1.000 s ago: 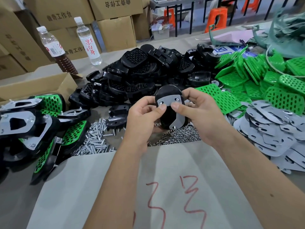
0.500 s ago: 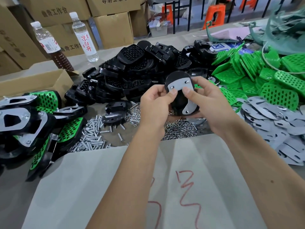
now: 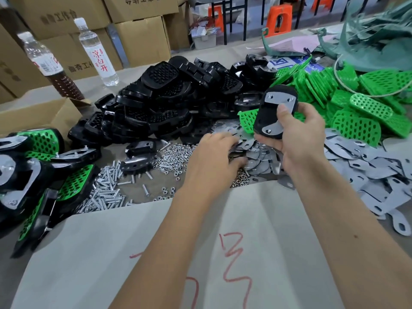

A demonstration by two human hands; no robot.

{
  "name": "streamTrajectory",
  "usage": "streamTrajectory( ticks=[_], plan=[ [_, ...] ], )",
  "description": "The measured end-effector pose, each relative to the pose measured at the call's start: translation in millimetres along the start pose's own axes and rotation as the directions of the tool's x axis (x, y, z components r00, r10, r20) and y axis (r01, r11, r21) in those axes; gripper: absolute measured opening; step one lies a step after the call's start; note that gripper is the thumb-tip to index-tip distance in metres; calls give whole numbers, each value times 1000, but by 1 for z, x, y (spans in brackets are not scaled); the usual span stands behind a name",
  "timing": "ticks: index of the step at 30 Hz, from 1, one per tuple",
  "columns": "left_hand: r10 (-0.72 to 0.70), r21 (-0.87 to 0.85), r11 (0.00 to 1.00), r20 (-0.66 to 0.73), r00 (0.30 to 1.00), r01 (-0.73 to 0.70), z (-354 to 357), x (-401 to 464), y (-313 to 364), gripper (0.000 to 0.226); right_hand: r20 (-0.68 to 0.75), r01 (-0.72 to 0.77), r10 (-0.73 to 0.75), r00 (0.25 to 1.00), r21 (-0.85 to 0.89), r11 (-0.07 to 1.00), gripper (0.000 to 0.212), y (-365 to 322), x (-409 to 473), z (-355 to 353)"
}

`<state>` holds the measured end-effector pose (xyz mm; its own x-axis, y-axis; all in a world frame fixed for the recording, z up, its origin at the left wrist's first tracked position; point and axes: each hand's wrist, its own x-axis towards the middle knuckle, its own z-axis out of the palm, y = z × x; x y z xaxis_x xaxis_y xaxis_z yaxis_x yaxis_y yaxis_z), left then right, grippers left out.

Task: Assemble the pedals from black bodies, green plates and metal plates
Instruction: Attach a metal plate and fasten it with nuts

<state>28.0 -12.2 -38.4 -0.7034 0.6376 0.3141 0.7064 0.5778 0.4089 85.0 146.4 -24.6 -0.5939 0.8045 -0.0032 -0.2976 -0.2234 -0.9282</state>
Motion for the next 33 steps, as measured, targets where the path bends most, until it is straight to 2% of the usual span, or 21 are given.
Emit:
streamTrajectory(
  ticks=[4, 7, 10, 12, 16, 18, 20, 21, 23, 24, 25, 26, 28, 31, 33],
  plan=[
    [-85, 75, 993, -110, 990, 94, -9, -2, -10, 23, -8, -18, 17, 1000, -21, 1000, 5, -2, -2, 1],
    [-169, -97, 984, -246, 954, 149, -17, -7, -18, 7, 19, -11, 13, 1000, -71, 997, 5, -3, -6, 4],
    [-255, -215, 961, -461, 850, 171, -32, -14, -27, 10, 137, 92, -69, 988, -172, 981, 4, -3, -15, 10],
    [-351, -299, 928, -509, 786, 222, -41, -19, -40, 13, 266, 174, -109, 958, -238, 955, 4, -1, -21, 16],
    [-452, -280, 890, -447, 772, 359, -50, -38, -63, 19, 502, 211, -76, 862, -218, 953, 12, 5, -36, 28],
    [-465, -327, 882, -480, 744, 340, -53, -42, -67, 18, 561, 200, -37, 827, -233, 952, 14, 10, -42, 32],
    [-531, -519, 816, -499, 685, 254, -56, -42, -69, 17, 585, 225, -23, 811, -274, 935, 13, 15, -44, 34],
    [-610, -667, 717, -459, 646, 203, -57, -40, -68, 19, 590, 244, -22, 807, -299, 923, 12, 16, -44, 34],
    [-755, -896, 424, -268, 599, 133, -56, -36, -64, 25, 595, 261, -11, 804, -336, 905, 7, 17, -43, 33],
    [-789, -937, 321, -185, 586, 137, -54, -35, -61, 27, 597, 262, -2, 802, -348, 900, 6, 18, -43, 33],
    [-804, -949, 273, -136, 579, 156, -51, -34, -59, 28, 597, 255, 8, 802, -353, 900, 6, 19, -43, 33],
    [-807, -946, 269, -119, 579, 181, -48, -34, -56, 29, 597, 236, 22, 802, -350, 906, 6, 19, -44, 33],
    [-784, -921, 329, -145, 603, 207, -44, -33, -50, 30, 588, 180, 57, 807, -338, 924, 5, 21, -45, 34],
    [-713, -902, 396, -186, 676, 170, -43, -31, -46, 25, 565, 139, 78, 821, -330, 934, 7, 23, -46, 36],
    [-705, -898, 404, -183, 686, 176, -42, -31, -46, 24, 566, 108, 91, 820, -308, 945, 7, 22, -45, 36]
  ],
)
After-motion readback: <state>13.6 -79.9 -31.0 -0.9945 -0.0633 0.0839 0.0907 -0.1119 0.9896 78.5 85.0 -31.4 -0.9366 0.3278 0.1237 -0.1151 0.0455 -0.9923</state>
